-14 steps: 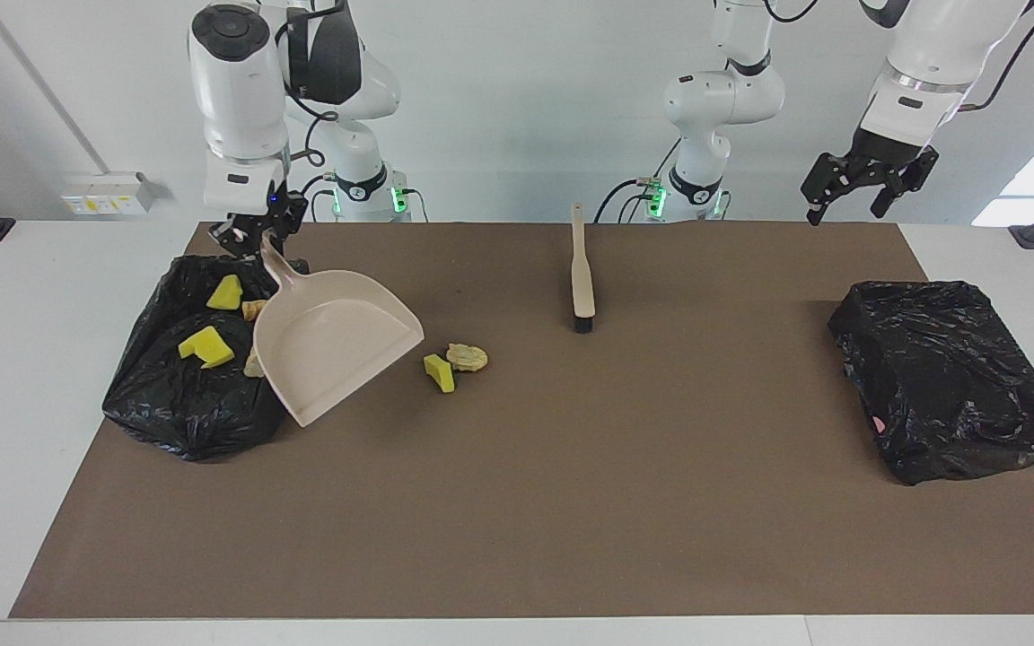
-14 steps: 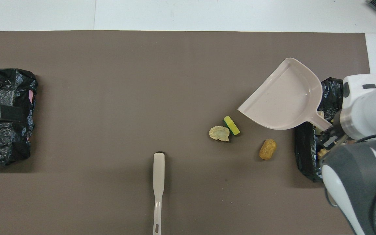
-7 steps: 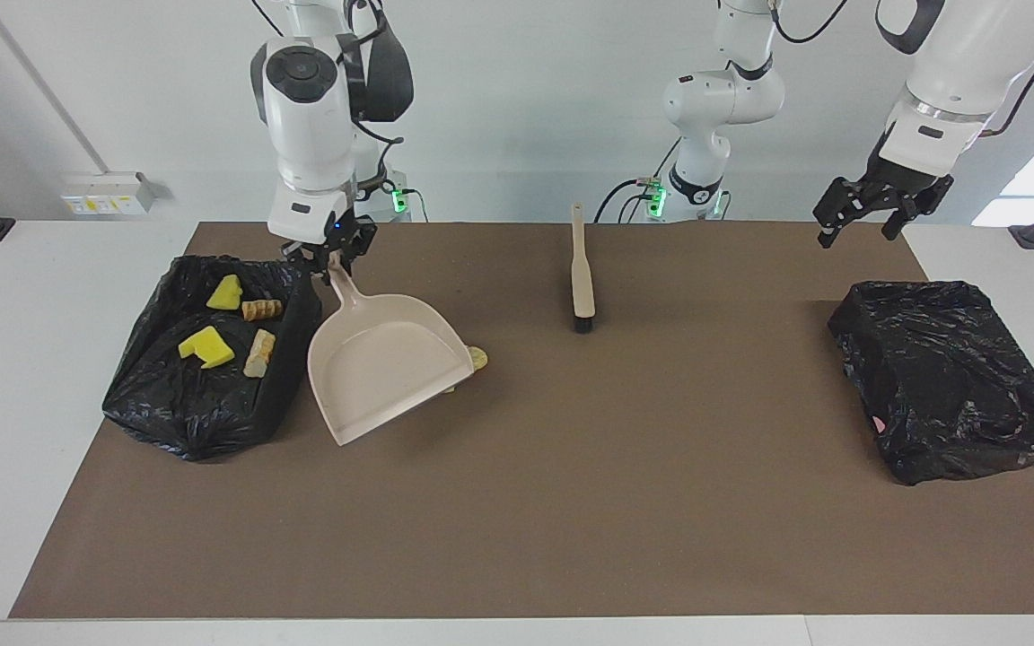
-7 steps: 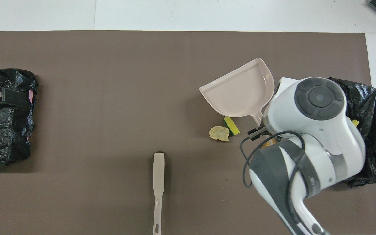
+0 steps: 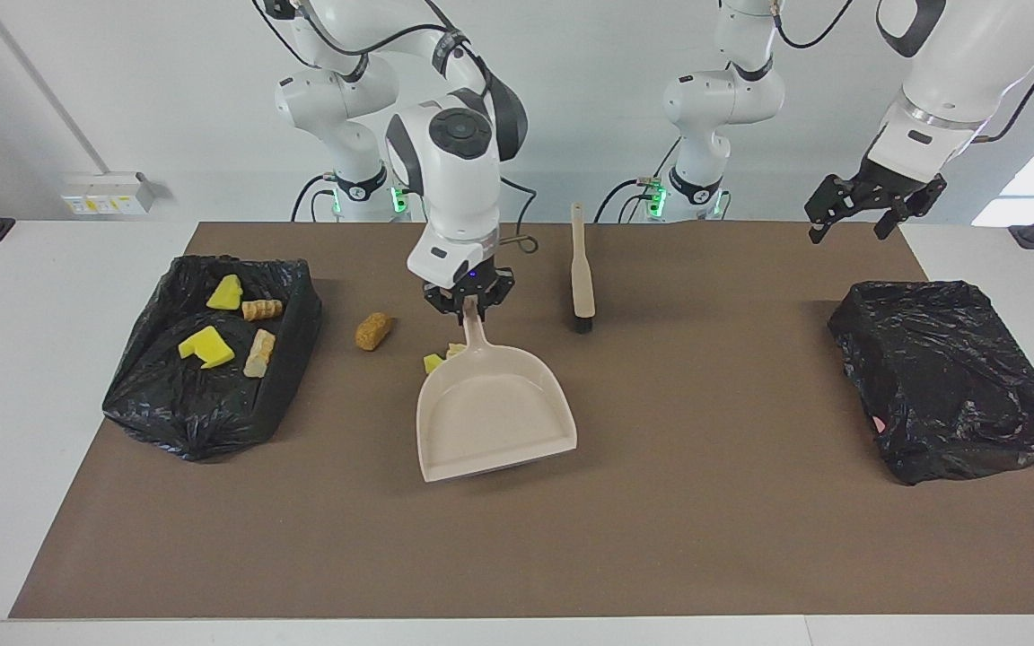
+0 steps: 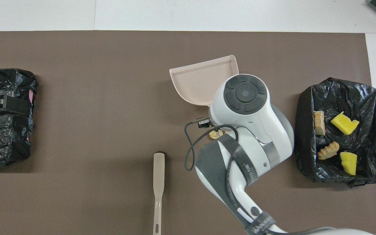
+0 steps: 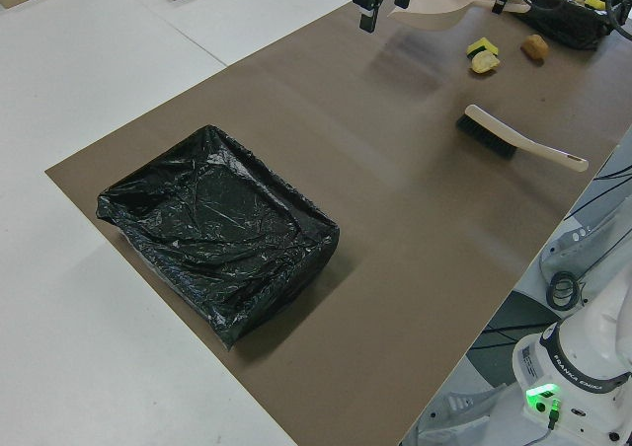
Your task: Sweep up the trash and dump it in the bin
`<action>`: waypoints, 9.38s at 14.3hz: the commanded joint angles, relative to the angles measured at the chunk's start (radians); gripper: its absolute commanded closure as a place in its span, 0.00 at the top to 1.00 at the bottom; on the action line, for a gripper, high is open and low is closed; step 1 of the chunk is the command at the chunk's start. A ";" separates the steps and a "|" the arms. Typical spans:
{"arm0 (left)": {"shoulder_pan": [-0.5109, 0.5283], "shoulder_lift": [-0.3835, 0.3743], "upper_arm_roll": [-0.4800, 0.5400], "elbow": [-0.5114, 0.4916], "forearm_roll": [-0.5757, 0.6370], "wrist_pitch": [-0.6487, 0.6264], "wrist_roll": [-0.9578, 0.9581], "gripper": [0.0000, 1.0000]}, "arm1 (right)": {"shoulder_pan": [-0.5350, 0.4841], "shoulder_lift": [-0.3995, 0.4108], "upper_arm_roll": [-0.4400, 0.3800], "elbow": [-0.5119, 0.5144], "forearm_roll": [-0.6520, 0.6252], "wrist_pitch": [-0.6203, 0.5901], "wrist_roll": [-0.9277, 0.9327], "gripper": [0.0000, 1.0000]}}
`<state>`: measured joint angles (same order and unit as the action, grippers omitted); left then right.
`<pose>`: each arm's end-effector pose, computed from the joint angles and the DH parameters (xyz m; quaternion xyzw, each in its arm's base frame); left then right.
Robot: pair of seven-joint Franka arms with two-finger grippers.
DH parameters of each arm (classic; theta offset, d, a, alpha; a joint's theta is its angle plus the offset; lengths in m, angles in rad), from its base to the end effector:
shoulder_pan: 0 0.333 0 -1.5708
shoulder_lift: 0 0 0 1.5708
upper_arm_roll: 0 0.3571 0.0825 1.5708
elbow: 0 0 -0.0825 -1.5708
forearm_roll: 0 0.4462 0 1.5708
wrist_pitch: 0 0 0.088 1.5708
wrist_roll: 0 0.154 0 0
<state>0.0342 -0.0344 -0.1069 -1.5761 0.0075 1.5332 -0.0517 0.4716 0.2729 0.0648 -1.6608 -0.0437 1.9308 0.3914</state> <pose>0.5989 -0.0435 0.6333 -0.9999 0.0103 0.0040 0.0058 0.6141 0.3557 0.4195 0.9968 0.0789 0.0042 0.0110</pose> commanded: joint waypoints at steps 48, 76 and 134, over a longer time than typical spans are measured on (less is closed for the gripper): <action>-0.390 0.399 -0.039 0.064 0.045 0.422 -0.264 1.00 | 0.412 -0.353 -0.006 -0.616 0.303 0.269 0.512 1.00; -0.439 0.306 -0.027 -0.202 0.166 0.527 -0.191 0.00 | 0.484 -0.144 -0.006 -0.499 0.189 0.383 0.504 0.00; -0.392 0.045 -0.033 -0.640 0.161 0.642 0.915 0.00 | 0.040 -0.137 -0.008 -0.438 0.261 0.172 -0.009 0.00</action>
<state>-0.3446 0.0346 -0.1500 -2.1839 0.1553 2.1454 0.8873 0.4649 0.0715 0.0568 -2.1610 0.1602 2.0707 0.4111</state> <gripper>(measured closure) 0.678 0.749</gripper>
